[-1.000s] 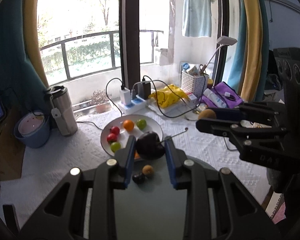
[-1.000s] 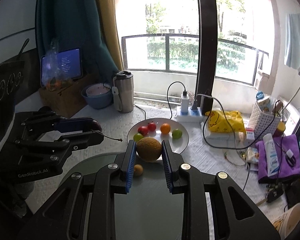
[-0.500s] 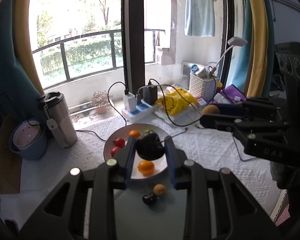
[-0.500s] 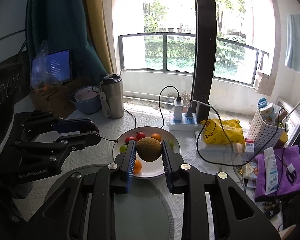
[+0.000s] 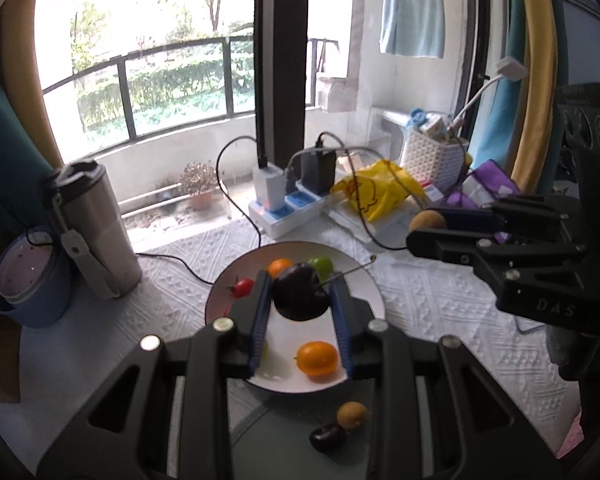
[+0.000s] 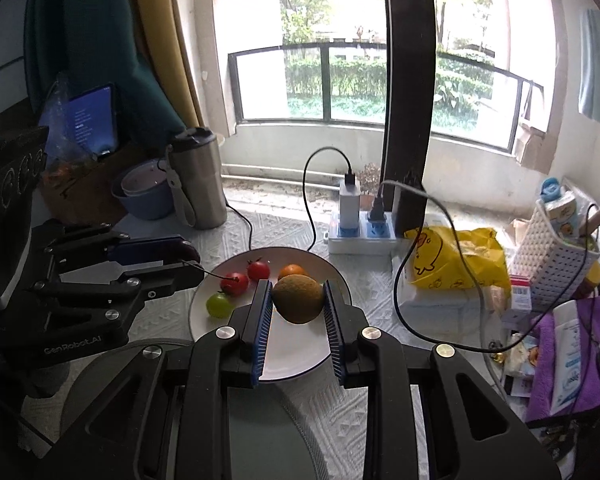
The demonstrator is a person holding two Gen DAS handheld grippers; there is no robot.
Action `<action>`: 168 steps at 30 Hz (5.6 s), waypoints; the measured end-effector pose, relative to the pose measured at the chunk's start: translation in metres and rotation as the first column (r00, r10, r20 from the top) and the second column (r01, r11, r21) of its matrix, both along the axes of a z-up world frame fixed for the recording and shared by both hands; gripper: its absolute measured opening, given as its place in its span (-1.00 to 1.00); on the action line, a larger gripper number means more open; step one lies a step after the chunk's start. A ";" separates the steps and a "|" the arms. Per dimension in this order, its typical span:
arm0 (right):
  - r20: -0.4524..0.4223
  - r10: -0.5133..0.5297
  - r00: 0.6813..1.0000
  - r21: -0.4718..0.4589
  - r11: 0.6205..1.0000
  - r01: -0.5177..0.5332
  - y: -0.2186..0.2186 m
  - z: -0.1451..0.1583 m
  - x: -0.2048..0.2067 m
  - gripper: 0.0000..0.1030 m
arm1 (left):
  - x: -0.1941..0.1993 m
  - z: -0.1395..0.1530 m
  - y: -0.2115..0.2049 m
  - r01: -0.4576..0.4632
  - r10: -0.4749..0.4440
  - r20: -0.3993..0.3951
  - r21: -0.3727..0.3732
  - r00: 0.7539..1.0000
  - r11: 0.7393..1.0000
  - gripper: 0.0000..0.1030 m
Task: Organize fruits
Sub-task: 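Carry the brown kiwi and dark plum over the white plate with both tools, then open both tools to release the kiwi and plum onto the plate, then withdraw both tools back toward the last plum and kiwi on the mat, then grasp the brown kiwi with the right tool while the left tool grasps the dark plum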
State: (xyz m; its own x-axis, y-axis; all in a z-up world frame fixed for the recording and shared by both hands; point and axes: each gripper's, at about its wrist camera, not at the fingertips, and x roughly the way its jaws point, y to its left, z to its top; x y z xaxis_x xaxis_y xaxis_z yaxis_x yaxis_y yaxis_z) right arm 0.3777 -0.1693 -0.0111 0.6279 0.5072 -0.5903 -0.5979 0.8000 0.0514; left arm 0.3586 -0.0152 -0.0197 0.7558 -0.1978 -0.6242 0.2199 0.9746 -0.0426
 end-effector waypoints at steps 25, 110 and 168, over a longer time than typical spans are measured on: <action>-0.195 0.033 0.980 -0.025 0.999 -0.039 0.031 -0.094 0.057 -0.46 | 0.062 -0.085 -0.005 -0.018 0.019 -0.178 0.008 0.984 1.000 -0.41; 0.001 0.035 0.999 -0.084 0.996 -0.035 0.051 -0.024 -0.123 -0.44 | -0.142 -0.017 0.035 -0.123 0.122 -0.015 -0.081 0.992 0.989 -0.16; -0.211 0.005 0.977 -0.061 0.998 -0.018 0.028 -0.103 -0.054 -0.42 | -0.070 -0.093 -0.005 -0.040 0.030 -0.208 -0.046 0.978 0.998 -0.15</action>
State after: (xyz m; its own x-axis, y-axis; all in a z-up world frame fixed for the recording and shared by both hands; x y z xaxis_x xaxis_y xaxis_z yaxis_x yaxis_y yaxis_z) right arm 0.3242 -0.1415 -0.1145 0.4802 0.4715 -0.7396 -0.5879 0.7988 0.1276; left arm 0.2889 -0.0200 -0.1124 0.6182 -0.2084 -0.7579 0.1669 0.9770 -0.1325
